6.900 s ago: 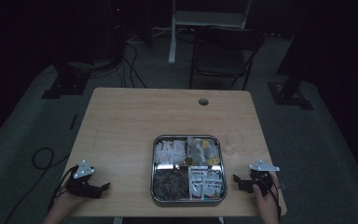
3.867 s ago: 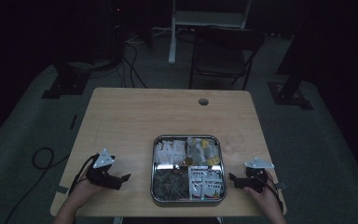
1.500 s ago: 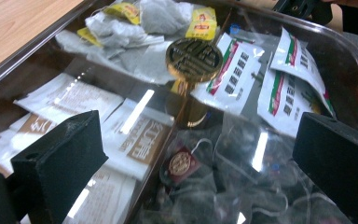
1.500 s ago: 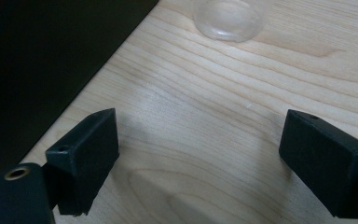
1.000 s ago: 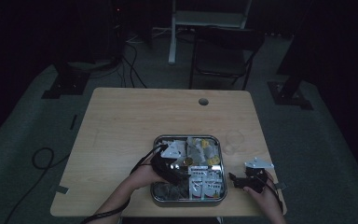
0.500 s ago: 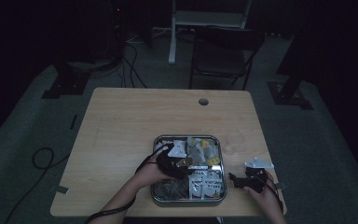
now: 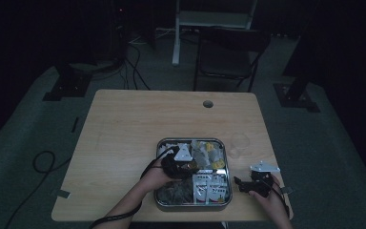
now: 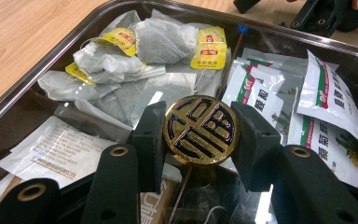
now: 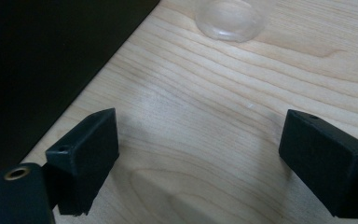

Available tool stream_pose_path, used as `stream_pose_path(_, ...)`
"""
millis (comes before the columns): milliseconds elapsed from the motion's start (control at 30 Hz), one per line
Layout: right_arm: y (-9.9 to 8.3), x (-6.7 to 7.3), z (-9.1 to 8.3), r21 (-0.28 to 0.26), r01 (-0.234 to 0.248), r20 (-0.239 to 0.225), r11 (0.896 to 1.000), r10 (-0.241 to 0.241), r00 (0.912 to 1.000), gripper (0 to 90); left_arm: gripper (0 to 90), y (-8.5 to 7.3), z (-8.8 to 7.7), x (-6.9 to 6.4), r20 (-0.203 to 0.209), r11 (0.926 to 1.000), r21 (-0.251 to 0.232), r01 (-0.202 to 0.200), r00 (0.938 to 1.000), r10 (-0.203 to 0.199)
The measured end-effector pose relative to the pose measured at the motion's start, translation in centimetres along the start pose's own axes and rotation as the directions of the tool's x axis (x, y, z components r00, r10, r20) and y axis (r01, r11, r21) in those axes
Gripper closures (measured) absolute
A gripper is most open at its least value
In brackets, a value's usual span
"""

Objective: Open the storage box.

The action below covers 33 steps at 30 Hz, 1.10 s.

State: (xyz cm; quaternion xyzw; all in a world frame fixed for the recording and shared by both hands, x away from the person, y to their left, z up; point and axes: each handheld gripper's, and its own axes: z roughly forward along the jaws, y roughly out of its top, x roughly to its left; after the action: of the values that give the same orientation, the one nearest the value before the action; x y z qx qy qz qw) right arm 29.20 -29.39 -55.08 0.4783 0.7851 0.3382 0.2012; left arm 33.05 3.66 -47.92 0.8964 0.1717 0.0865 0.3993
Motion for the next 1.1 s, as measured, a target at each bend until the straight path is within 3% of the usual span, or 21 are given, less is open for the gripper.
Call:
stream_pose_path(267,0.0,0.0,0.0,0.0,0.0,0.0,1.0,0.0,1.0,11.1,59.2,0.1,-0.1,-0.1,-0.002,0.9999,-0.003,0.017,0.9999,-0.017)
stream_pose_path(467,0.0,0.0,0.0,0.001,0.0,0.0,1.0,0.0,1.0,11.1,59.4,0.5,-0.4,-0.2,-0.01,0.9995,0.031,-0.007,0.9999,0.007)
stream_pose_path(700,0.0,0.0,0.0,0.0,0.0,0.0,1.0,0.0,1.0,11.1,59.4,0.9,-1.0,-0.3,-0.017,0.9998,0.018,-0.009,0.9998,0.01)
stream_pose_path(933,0.0,0.0,0.0,0.0,0.001,0.0,1.0,-0.001,1.0,11.1,59.5,2.1,-2.5,-0.8,-0.023,0.9981,0.024,-0.057,0.9981,0.058)
stream_pose_path(1100,0.0,0.0,0.0,0.0,0.002,0.0,1.0,-0.002,1.0,11.1,59.5,2.1,-3.5,-0.5,-0.055,0.999,0.013,-0.044,0.9975,0.044)
